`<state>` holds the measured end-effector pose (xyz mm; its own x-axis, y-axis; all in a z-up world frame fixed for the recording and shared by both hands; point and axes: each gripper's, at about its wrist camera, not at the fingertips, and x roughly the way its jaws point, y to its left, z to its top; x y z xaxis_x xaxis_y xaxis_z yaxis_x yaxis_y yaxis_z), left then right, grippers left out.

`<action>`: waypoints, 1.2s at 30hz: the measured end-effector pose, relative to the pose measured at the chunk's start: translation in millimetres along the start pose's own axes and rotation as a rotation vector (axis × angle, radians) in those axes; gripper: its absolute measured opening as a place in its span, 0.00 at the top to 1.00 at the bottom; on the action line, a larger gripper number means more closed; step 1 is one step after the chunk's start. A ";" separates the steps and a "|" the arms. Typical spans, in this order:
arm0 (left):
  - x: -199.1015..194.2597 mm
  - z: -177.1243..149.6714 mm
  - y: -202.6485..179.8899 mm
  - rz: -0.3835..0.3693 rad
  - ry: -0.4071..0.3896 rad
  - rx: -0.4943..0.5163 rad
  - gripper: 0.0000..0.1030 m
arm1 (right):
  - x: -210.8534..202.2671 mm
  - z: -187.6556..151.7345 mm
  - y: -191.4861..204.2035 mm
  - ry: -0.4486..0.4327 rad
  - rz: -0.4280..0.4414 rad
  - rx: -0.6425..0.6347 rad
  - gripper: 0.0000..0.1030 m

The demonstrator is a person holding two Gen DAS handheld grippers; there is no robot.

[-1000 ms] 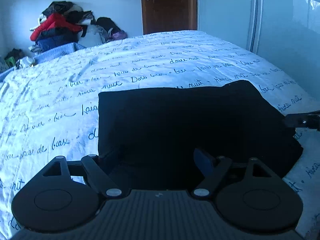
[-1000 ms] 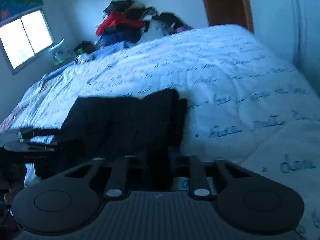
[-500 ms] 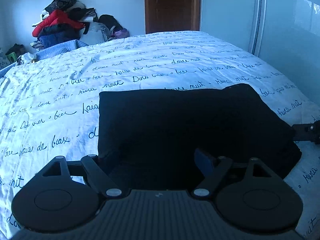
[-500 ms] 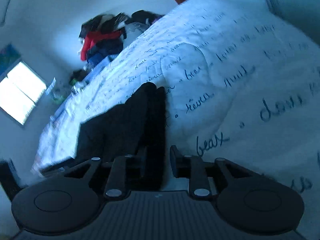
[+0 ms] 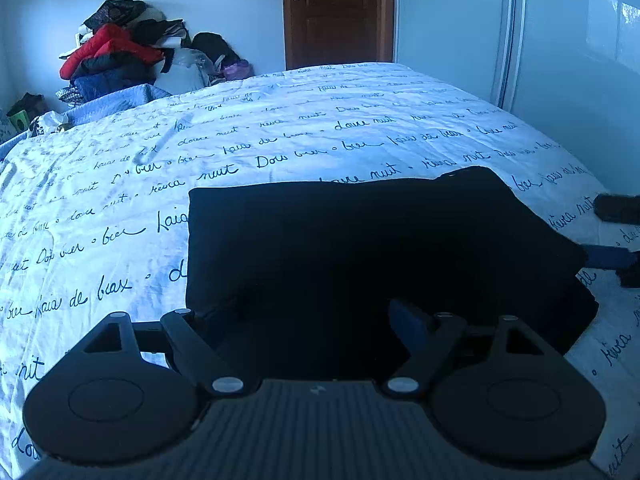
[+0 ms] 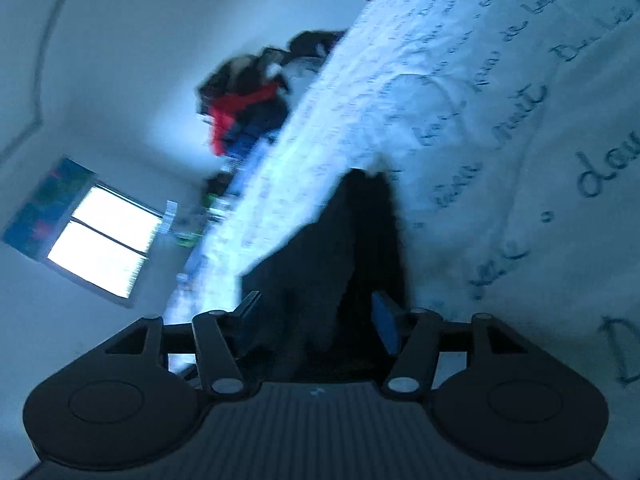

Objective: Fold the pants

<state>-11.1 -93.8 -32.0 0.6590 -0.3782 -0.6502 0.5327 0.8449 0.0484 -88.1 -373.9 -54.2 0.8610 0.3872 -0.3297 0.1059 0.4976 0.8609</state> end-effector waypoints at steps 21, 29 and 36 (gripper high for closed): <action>-4.0 7.5 5.1 0.004 -0.019 -0.025 0.18 | 49.7 7.2 9.9 0.059 -0.116 -0.113 0.81; -4.4 6.9 4.4 -0.010 -0.017 -0.012 0.16 | 27.7 -11.5 26.7 0.010 -0.199 -0.238 0.87; -5.2 4.8 19.9 0.036 -0.035 -0.009 0.15 | 25.3 -5.4 29.0 0.019 -0.264 -0.270 0.79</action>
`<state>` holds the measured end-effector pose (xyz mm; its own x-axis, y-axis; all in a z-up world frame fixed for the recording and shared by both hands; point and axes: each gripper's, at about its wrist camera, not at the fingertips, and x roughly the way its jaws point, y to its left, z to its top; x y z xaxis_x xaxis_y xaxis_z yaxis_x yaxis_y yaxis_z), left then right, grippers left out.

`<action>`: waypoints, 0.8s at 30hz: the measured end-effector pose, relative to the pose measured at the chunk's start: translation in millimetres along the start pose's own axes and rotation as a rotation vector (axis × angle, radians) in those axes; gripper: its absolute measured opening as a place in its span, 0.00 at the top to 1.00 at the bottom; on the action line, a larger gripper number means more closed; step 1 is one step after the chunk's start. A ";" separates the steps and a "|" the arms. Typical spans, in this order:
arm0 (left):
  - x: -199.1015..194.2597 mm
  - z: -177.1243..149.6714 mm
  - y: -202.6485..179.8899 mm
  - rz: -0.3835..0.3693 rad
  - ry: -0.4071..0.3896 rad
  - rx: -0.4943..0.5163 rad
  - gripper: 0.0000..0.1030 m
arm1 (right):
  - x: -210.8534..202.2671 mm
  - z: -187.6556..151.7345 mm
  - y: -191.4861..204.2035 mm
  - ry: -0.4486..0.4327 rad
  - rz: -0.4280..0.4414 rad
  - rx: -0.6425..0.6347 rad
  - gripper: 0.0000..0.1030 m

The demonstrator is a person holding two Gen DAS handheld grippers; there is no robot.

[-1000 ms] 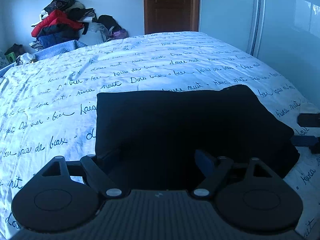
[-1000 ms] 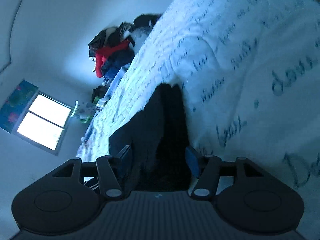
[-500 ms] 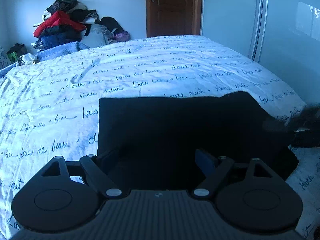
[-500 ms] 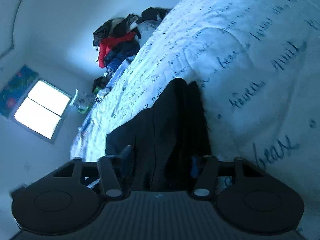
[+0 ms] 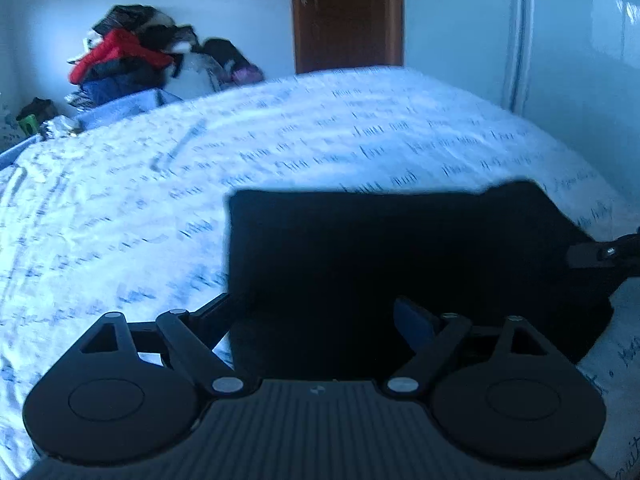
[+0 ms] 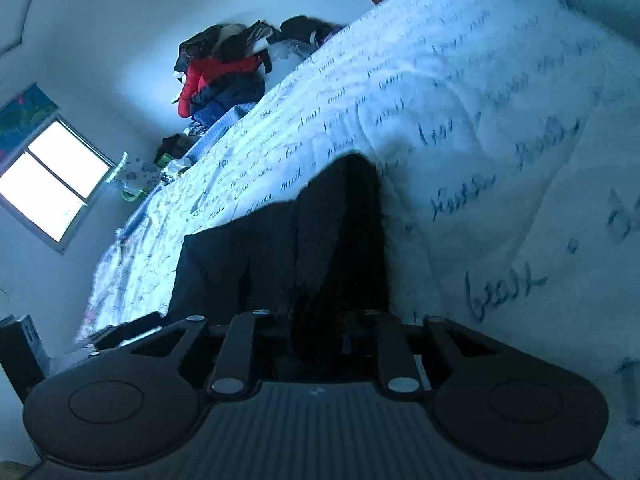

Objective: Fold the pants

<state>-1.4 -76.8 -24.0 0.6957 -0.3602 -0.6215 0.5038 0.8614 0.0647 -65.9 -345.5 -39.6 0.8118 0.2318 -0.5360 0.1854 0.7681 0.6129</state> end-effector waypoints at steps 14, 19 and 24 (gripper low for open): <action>72.8 43.3 29.4 -0.035 0.146 -0.136 0.18 | 80.6 29.2 79.4 0.018 -0.267 -0.579 0.71; 59.6 35.7 34.1 -0.018 0.126 -0.166 0.17 | 58.4 22.4 84.0 -0.020 -0.221 -0.564 0.71; 42.2 26.3 24.8 0.016 0.102 -0.169 0.13 | 39.8 4.1 90.8 0.001 -0.168 -0.571 0.70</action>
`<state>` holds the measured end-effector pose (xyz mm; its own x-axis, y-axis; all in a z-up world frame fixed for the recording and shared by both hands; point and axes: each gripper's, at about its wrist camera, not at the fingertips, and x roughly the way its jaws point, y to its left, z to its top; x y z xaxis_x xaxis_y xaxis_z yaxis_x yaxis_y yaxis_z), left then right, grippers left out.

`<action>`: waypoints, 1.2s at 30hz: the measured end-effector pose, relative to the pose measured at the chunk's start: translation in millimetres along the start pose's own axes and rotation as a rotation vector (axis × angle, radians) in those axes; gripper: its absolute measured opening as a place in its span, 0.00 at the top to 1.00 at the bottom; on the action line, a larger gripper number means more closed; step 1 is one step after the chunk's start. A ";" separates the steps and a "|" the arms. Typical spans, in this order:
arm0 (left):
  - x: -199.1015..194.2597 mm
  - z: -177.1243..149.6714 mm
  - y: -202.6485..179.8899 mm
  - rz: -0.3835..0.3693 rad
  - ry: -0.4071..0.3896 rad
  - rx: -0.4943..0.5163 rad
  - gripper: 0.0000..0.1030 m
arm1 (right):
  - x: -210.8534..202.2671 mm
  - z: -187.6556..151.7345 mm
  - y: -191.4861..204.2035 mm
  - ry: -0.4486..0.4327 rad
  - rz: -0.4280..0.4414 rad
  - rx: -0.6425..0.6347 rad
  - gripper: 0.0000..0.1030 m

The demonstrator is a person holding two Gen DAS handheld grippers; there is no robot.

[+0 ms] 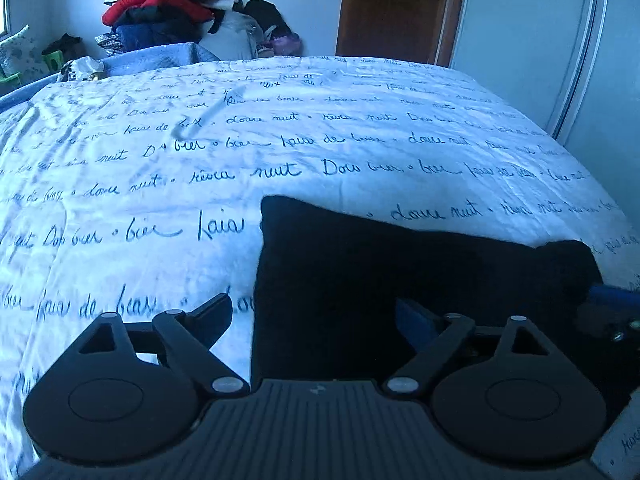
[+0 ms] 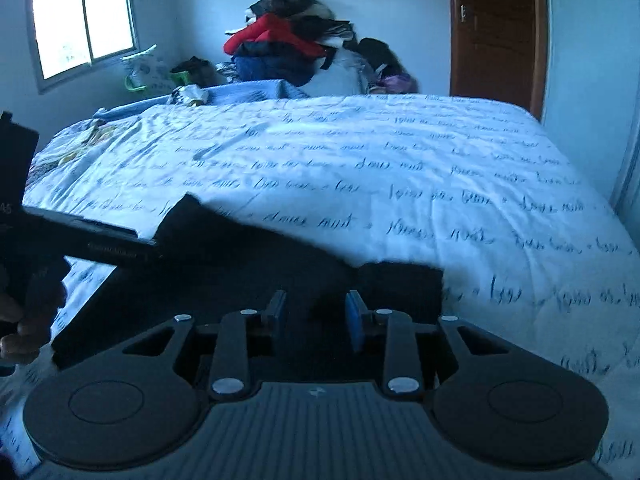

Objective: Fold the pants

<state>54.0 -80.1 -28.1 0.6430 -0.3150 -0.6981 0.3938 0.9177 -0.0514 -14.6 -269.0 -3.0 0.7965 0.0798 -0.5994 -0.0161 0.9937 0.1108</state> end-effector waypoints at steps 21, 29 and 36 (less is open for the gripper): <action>-20.1 -30.6 -41.9 0.064 -0.035 0.117 0.05 | -10.7 -16.2 11.9 -0.033 0.010 0.047 0.44; -36.3 -27.9 -24.0 0.085 -0.080 0.111 0.05 | -19.6 -19.0 -27.6 -0.043 -0.055 0.155 0.44; -29.2 -26.0 37.2 0.013 0.036 -0.016 0.07 | -7.6 -29.8 -81.4 0.069 0.070 0.317 0.44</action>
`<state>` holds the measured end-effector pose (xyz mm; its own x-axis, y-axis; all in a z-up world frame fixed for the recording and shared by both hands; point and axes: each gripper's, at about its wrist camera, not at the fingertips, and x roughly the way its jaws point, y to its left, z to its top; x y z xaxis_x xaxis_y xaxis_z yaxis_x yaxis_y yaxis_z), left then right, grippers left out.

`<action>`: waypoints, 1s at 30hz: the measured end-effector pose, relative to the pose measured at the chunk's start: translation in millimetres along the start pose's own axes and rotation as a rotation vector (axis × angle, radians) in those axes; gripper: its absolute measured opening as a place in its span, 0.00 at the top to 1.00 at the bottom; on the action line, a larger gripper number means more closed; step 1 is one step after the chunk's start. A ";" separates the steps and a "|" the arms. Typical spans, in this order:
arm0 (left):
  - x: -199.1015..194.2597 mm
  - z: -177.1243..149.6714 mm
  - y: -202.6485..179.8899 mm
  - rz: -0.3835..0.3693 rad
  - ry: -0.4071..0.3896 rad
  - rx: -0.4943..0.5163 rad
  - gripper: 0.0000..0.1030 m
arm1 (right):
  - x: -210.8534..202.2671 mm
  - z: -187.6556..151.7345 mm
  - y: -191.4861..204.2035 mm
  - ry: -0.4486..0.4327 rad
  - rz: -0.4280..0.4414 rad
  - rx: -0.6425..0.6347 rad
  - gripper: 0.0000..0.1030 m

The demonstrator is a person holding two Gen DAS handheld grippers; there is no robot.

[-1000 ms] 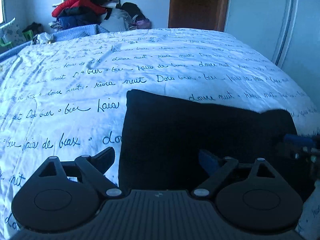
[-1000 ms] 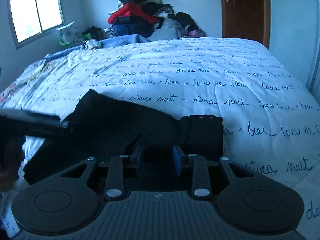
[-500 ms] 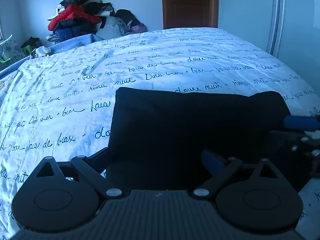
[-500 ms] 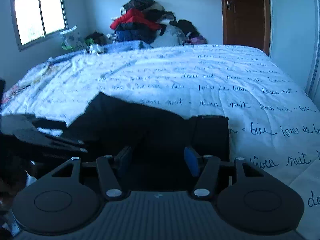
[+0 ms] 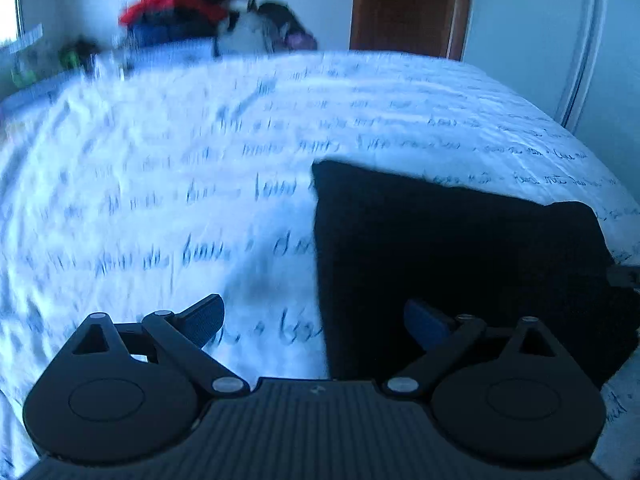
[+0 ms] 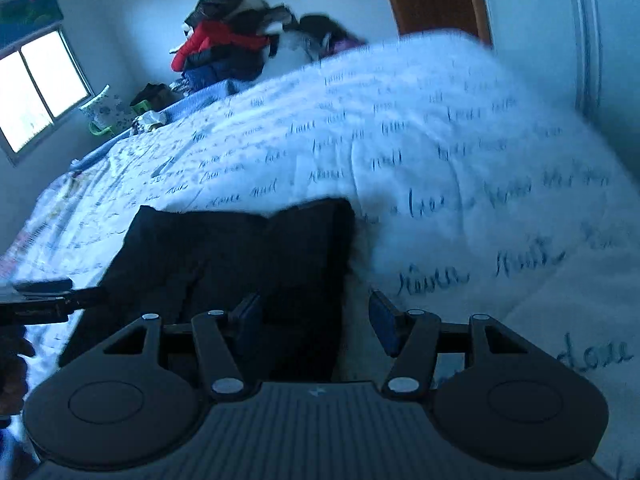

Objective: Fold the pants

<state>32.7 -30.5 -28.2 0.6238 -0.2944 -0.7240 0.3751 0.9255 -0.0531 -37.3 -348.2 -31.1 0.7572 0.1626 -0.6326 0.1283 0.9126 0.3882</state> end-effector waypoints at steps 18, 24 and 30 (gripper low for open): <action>45.0 9.3 17.6 -0.528 0.135 -0.283 0.03 | 73.1 22.8 -16.1 0.184 0.489 0.185 0.34; 30.1 8.6 -0.9 -0.332 0.086 -0.145 0.50 | 62.0 14.5 -12.1 0.148 0.367 0.169 0.67; 14.4 7.6 -6.3 -0.274 0.016 -0.110 0.78 | 48.0 11.8 30.3 0.073 0.170 -0.006 0.68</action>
<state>44.6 -42.4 -33.0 0.4986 -0.5338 -0.6830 0.4509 0.8327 -0.3216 10.4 -317.2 -41.8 0.7192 0.3408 -0.6055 -0.0013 0.8721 0.4894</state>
